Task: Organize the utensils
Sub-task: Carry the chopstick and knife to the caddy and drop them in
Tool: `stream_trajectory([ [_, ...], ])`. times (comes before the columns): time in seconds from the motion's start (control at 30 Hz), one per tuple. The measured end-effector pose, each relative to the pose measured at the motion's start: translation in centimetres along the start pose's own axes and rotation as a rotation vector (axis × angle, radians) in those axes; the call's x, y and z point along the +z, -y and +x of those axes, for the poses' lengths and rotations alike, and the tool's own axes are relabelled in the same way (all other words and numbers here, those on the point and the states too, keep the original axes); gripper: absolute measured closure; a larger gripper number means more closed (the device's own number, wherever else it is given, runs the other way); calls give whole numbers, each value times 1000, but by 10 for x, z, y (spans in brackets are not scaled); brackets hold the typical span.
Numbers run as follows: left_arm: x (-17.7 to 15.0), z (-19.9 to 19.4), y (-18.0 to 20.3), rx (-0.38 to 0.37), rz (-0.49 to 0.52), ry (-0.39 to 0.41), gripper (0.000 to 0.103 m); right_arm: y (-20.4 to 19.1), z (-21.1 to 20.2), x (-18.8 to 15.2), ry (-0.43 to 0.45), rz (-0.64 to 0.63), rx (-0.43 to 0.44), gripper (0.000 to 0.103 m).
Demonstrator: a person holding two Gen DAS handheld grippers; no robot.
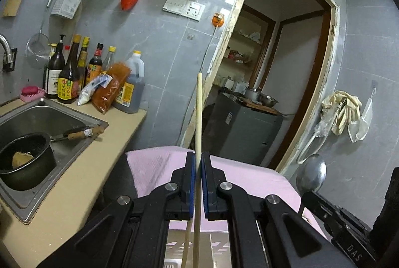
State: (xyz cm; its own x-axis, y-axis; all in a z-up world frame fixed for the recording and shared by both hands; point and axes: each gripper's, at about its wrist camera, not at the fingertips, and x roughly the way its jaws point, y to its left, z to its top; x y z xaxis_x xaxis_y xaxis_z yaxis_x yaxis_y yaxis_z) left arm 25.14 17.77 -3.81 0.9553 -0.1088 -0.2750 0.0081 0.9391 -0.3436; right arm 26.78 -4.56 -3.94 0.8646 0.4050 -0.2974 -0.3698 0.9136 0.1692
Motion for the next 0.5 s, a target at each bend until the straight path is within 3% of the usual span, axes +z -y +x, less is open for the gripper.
stream_trajectory([
  [0.3, -10, -11, -6, 37, -15, 26, 98, -2, -1, -3, -17, -11, 13, 101],
  [0.5, -21, -14, 2, 29, 35, -29, 98, -4, -6, -6, -38, -16, 29, 101],
])
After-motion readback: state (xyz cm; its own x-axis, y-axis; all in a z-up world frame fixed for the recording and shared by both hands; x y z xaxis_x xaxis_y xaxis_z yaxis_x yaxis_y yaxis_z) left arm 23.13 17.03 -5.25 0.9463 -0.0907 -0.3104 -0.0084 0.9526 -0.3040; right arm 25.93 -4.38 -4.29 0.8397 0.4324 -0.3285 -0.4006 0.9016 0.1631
